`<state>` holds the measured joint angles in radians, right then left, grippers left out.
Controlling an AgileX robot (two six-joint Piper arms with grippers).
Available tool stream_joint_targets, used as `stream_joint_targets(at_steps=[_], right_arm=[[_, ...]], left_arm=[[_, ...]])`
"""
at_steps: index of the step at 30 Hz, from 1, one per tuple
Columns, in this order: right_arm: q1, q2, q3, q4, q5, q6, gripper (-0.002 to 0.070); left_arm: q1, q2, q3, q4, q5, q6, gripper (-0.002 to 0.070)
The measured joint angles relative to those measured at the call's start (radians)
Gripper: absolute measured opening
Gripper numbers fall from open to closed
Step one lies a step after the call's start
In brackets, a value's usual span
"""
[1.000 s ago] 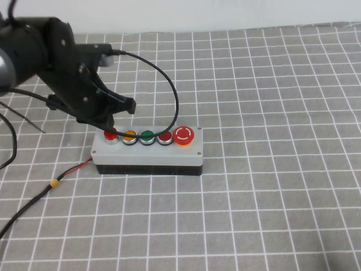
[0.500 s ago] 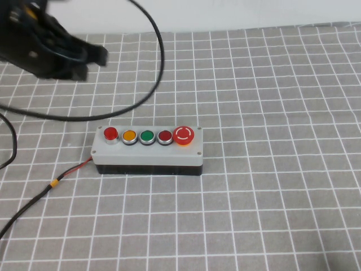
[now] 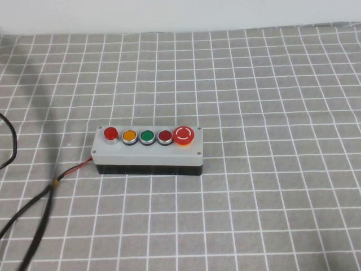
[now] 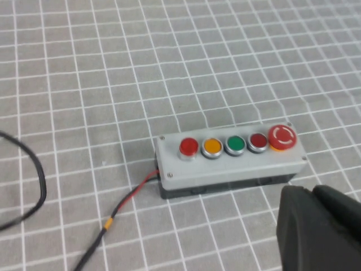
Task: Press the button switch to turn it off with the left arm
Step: 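Press the lit red button on the button box to turn it off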
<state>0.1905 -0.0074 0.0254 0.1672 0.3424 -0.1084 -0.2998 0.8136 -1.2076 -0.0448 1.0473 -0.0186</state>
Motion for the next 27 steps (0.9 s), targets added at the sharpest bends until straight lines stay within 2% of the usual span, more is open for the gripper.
stream_joint_targets(at_steps=[10,14,27], right_arm=[[0.0,0.0,0.0,0.002,0.0,0.0,-0.0016],[0.0,0.0,0.0,0.002,0.0,0.0,-0.0016],[0.0,0.0,0.0,0.002,0.0,0.0,-0.0016]], left_arm=[[0.0,-0.567,0.32,0.006,-0.002,-0.035,-0.0003],[0.0,-0.723,0.408,0.008,-0.018,-0.035,-0.0003],[0.0,-0.774,0.555,0.006,-0.06,-0.037,-0.0003]])
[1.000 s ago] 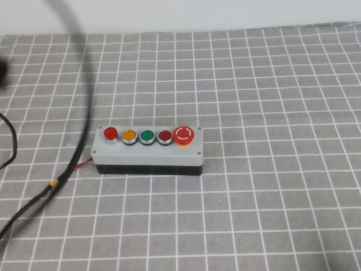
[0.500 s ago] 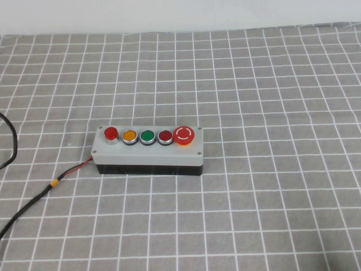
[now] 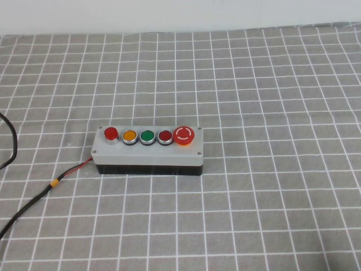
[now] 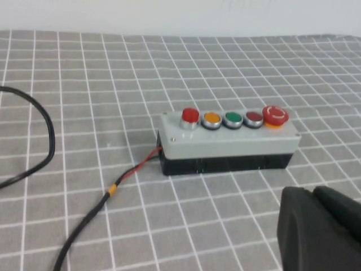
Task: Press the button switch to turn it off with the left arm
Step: 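Press the lit red button on the button box to turn it off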
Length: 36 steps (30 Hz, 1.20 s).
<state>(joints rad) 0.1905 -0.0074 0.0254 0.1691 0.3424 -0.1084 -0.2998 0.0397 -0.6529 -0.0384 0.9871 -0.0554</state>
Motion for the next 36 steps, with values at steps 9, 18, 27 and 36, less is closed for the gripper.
stream_joint_targets(at_steps=[9,18,27,36], right_arm=[[0.0,0.0,0.0,0.0,0.0,0.0,-0.0016],[0.0,0.0,0.0,0.0,0.0,0.0,-0.0016],[0.0,0.0,0.0,0.0,0.0,0.0,-0.0016],[0.0,0.0,0.0,0.0,0.0,0.0,-0.0016]], left_arm=[[0.0,0.0,0.146,0.083,-0.234,0.008,-0.0003],[0.0,0.004,0.482,0.156,-0.523,0.029,-0.0003],[0.026,0.004,0.615,0.111,-0.569,0.037,-0.0003],[0.11,-0.043,0.677,0.045,-0.66,0.041,-0.0003]])
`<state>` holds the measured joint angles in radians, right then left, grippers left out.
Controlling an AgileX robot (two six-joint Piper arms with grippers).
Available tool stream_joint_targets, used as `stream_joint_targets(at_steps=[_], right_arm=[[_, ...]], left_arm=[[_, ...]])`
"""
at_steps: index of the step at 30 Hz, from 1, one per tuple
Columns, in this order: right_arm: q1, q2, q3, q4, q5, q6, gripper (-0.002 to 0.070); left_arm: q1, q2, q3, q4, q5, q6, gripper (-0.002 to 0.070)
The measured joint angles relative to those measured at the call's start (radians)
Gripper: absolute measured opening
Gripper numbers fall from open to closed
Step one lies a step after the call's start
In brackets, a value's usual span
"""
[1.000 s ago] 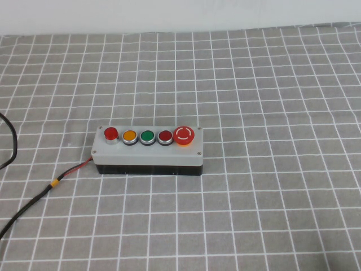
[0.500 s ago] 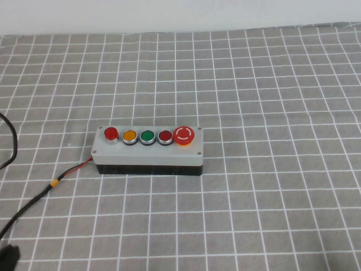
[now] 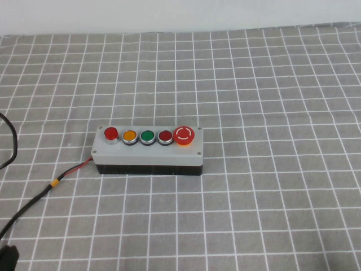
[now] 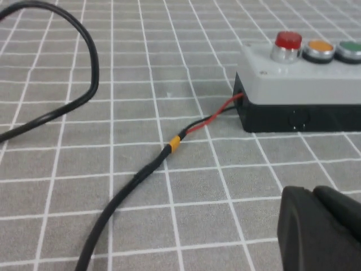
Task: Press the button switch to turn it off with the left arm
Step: 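Press the lit red button on the button box to turn it off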
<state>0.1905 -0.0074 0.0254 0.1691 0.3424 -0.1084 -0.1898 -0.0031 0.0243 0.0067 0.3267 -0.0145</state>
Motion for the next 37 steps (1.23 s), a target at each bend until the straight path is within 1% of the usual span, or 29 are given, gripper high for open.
stream_joint_targets(at_steps=[5,37], right_arm=[[0.0,0.0,0.0,0.0,0.0,0.0,-0.0016],[0.0,0.0,0.0,0.0,0.0,0.0,-0.0016]], left_arm=[[0.015,-0.008,0.001,-0.024,0.061,0.002,-0.0003],[0.016,-0.008,0.001,-0.029,0.064,0.003,-0.0003]])
